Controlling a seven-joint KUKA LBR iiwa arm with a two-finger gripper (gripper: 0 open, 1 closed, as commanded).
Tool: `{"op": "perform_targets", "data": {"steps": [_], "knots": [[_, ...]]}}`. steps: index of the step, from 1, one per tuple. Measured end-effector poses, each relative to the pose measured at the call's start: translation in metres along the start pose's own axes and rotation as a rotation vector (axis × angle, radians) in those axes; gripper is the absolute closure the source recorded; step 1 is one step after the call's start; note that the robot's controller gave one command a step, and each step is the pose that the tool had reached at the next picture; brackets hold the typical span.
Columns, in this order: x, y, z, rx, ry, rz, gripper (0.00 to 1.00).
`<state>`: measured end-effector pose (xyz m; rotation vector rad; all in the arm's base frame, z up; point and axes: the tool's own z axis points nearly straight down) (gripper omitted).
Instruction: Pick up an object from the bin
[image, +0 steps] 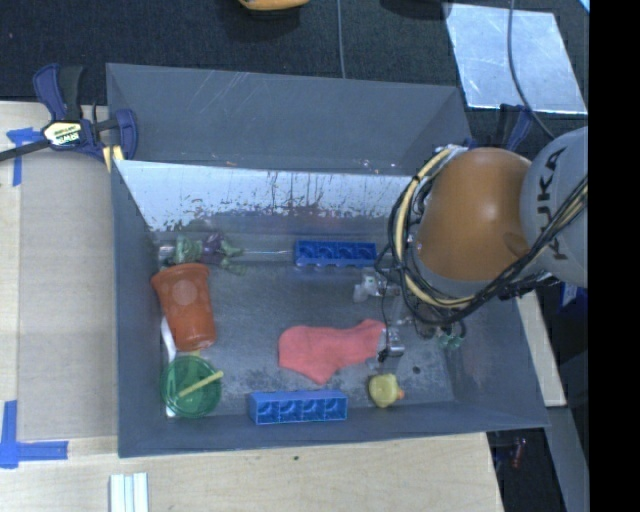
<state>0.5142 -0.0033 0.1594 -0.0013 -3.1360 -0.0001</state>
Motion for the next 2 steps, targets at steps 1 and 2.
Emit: {"op": "perform_targets", "data": {"steps": [1, 2], "knots": [[-0.002, 0.0, -0.005, 0.0, -0.009, 0.0, 0.0], [-0.007, -0.04, 0.063, 0.0, -0.014, 0.011, 0.0]]}}
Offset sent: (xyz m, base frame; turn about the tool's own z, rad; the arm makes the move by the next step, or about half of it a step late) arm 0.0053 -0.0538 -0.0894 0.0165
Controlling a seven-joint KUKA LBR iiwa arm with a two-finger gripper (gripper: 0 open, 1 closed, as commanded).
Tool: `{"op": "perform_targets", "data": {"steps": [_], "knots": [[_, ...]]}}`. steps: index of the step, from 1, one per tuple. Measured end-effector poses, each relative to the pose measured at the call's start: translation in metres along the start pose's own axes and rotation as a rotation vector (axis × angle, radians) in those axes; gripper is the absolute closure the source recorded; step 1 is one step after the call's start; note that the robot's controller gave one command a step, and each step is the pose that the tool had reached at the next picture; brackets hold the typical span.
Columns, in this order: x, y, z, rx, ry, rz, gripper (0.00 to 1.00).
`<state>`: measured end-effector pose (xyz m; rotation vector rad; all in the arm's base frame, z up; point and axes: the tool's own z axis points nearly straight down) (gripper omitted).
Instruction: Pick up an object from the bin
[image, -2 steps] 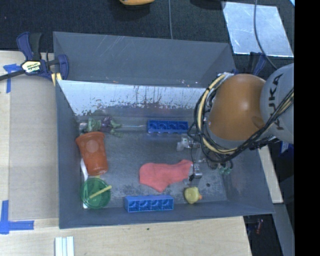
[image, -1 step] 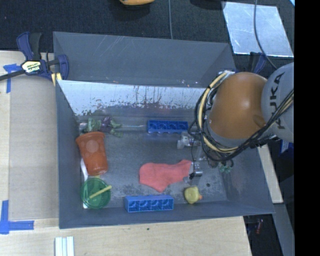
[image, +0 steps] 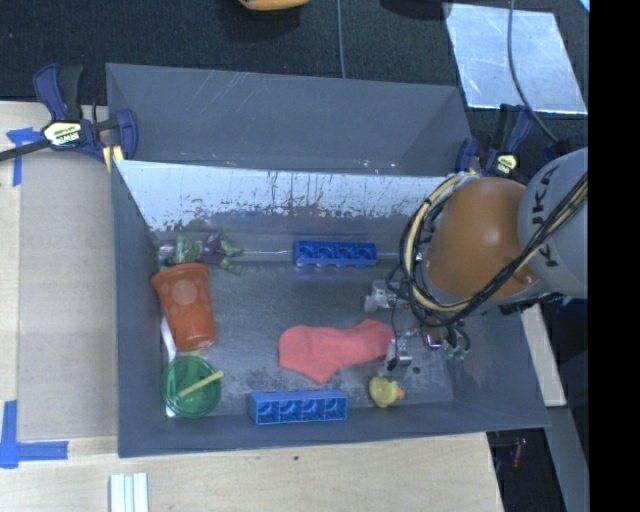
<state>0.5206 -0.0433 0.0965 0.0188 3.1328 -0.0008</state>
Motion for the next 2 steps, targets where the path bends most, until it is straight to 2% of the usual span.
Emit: {"op": "perform_targets", "data": {"steps": [1, 2], "knots": [[-0.0213, 0.0218, 0.0246, -0.002, -0.016, -0.015, 1.0], [-0.0213, 0.0218, 0.0246, -0.002, -0.016, -0.015, 1.0]]}}
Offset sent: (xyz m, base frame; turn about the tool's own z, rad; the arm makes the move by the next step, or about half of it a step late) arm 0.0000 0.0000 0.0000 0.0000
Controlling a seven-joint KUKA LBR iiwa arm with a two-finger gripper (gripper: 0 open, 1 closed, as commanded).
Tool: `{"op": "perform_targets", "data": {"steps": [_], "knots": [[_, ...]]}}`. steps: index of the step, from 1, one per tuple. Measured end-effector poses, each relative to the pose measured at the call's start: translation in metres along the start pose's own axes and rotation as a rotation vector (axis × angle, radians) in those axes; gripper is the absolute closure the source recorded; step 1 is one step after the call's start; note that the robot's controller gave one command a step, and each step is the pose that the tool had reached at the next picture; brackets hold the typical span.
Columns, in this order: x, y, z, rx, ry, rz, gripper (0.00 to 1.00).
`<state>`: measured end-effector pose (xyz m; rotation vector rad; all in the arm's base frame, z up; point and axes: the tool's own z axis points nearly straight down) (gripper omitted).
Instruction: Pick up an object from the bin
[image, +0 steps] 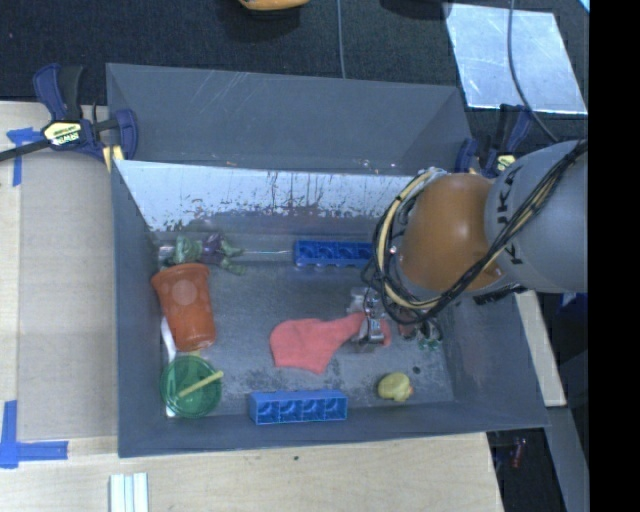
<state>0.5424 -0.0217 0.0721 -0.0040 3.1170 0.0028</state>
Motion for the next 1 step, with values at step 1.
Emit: {"op": "perform_targets", "data": {"steps": [1], "knots": [[-0.0074, -0.0023, -0.0542, 0.0, 0.01, -0.015, 1.0]]}}
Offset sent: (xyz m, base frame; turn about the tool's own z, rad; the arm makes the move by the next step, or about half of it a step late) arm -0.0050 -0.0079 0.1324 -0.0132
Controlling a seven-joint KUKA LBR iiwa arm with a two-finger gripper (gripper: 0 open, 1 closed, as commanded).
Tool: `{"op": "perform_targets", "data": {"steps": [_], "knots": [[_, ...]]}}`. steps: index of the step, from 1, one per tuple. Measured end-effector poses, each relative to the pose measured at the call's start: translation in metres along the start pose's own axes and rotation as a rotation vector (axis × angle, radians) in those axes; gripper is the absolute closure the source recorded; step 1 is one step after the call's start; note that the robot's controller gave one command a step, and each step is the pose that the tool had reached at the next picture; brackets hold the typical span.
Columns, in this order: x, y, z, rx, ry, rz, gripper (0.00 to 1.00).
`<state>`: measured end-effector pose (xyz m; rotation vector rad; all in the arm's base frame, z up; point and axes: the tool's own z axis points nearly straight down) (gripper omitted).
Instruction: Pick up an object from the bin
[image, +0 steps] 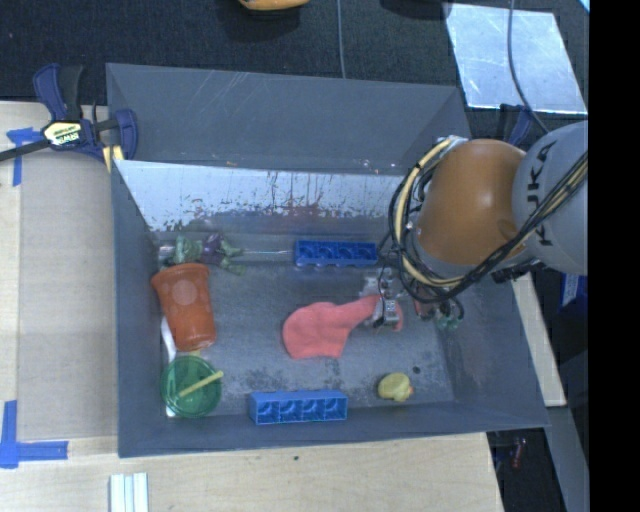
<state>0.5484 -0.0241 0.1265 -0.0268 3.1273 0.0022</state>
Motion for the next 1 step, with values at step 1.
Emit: {"op": "perform_targets", "data": {"steps": [1], "knots": [[0.0038, -0.0028, -0.0452, 0.0, -0.002, 0.0, 1.0]]}}
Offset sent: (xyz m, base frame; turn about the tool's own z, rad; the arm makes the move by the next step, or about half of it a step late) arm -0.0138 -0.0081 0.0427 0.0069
